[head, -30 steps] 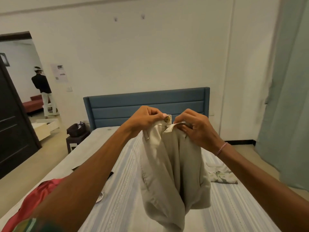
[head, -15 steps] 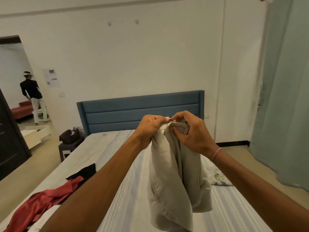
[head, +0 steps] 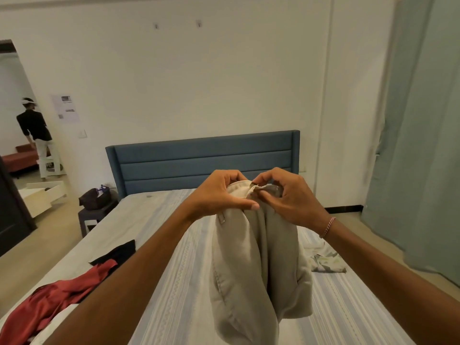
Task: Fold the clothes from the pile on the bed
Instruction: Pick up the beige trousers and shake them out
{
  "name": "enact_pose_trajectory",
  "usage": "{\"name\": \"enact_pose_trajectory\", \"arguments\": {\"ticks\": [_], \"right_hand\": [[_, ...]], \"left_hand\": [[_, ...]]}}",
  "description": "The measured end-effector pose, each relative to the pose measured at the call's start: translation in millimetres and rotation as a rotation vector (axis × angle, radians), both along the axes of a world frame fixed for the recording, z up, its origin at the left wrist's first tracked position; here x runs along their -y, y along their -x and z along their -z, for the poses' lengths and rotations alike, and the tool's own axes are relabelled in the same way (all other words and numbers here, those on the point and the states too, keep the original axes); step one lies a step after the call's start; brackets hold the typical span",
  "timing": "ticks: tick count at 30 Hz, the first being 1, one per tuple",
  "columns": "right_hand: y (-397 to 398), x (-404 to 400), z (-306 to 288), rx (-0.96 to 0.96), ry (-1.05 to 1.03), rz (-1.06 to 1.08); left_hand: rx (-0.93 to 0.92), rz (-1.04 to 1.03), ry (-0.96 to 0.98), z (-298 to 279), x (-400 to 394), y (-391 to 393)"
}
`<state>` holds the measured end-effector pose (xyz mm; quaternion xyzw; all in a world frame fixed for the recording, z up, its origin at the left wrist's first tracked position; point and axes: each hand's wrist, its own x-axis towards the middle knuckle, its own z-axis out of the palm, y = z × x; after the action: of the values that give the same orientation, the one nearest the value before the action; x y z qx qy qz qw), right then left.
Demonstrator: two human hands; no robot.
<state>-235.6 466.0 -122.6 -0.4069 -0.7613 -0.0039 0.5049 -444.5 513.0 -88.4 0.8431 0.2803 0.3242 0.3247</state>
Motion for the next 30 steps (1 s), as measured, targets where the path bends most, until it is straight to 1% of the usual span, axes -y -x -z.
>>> {"name": "enact_pose_trajectory", "arguments": {"ticks": [2,6,9,12,17,21,26,30], "right_hand": [[-2,2,0,0.003,0.060,-0.020],[-5,7,-6,0.019,0.181,-0.059],[-4,13,-12,-0.023,0.255,-0.124],[-4,15,-15,-0.029,0.283,-0.140],[-4,17,-15,-0.095,0.334,-0.166],[-1,20,-14,-0.132,0.365,-0.146],[6,22,-9,-0.144,0.383,-0.044],[13,26,-3,-0.195,0.408,-0.016]], "left_hand": [[-0.023,-0.023,-0.076,1,1,1],[-0.051,-0.035,-0.137,6,-3,4],[-0.084,-0.030,-0.185,5,-6,8],[-0.138,-0.007,-0.190,4,-5,10],[-0.204,0.012,-0.277,7,-1,12],[-0.204,0.026,-0.288,10,3,12],[-0.189,0.011,-0.281,13,9,9],[-0.142,-0.007,-0.224,17,12,7]]}}
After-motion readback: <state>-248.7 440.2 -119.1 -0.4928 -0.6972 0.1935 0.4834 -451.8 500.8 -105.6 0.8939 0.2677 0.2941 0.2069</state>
